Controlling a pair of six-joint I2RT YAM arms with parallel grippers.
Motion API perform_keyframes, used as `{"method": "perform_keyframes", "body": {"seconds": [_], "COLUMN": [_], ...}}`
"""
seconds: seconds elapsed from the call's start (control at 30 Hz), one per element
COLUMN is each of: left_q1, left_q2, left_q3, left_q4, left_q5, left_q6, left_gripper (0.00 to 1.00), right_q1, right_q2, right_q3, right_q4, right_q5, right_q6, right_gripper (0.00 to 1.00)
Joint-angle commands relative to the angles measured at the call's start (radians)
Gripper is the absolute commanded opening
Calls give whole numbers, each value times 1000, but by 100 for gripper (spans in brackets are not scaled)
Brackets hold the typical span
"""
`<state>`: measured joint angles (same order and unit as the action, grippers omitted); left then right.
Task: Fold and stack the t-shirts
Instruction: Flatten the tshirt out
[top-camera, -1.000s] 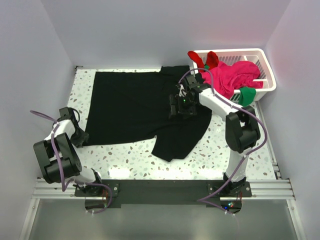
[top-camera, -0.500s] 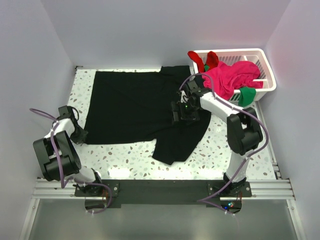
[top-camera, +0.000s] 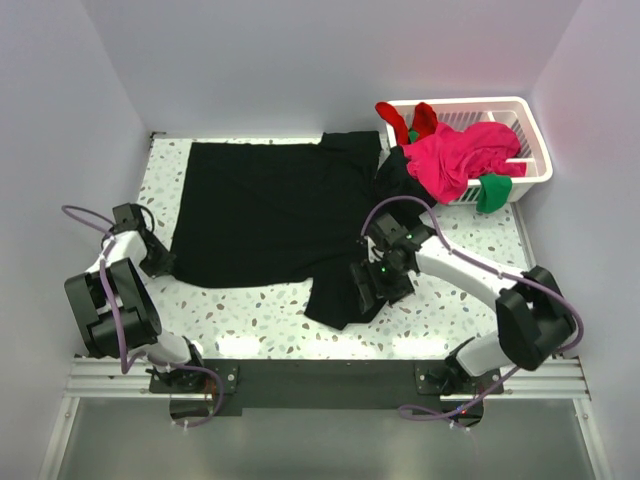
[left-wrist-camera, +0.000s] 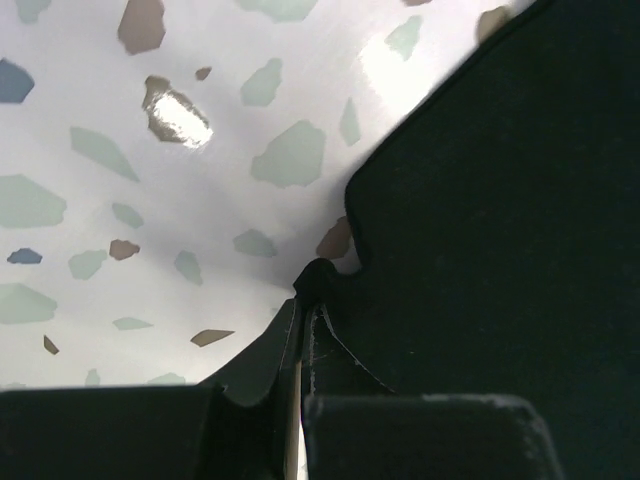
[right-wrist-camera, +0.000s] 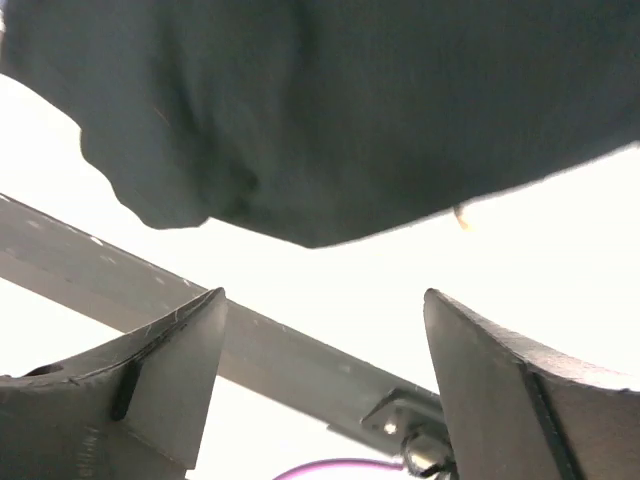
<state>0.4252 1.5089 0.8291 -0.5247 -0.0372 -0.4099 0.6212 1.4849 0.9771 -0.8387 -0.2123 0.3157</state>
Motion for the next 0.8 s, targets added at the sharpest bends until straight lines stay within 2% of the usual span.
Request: {"method": "perform_keyframes", "body": {"seconds": [0.0,0.37,0.57,0.67,0.73,0.77], "left_q1": [7,6,6,6,6,4], "left_q2": [-10,50,47,43,43,42], "left_q3": [47,61,33,24,28,28], "left_q4": [32,61,77,83,81,83], "left_q5": [55,132,141,151,151,149], "left_q6": [57,51,45,43,43,43], "left_gripper": [0,0,0,0,0,0], "right_q1": [17,97,115,117,118,117], "right_q2": [-87,-29,28,57,83,92], "right_q3": [-83,-153,-169,-175,-167,-164], "right_q4": [9,190,222,236,222,219], "right_q5": [27,47,85,94,103,105], "right_q6": [115,276,312,321,316,315], "right_gripper": [81,72,65,56,43,43]}}
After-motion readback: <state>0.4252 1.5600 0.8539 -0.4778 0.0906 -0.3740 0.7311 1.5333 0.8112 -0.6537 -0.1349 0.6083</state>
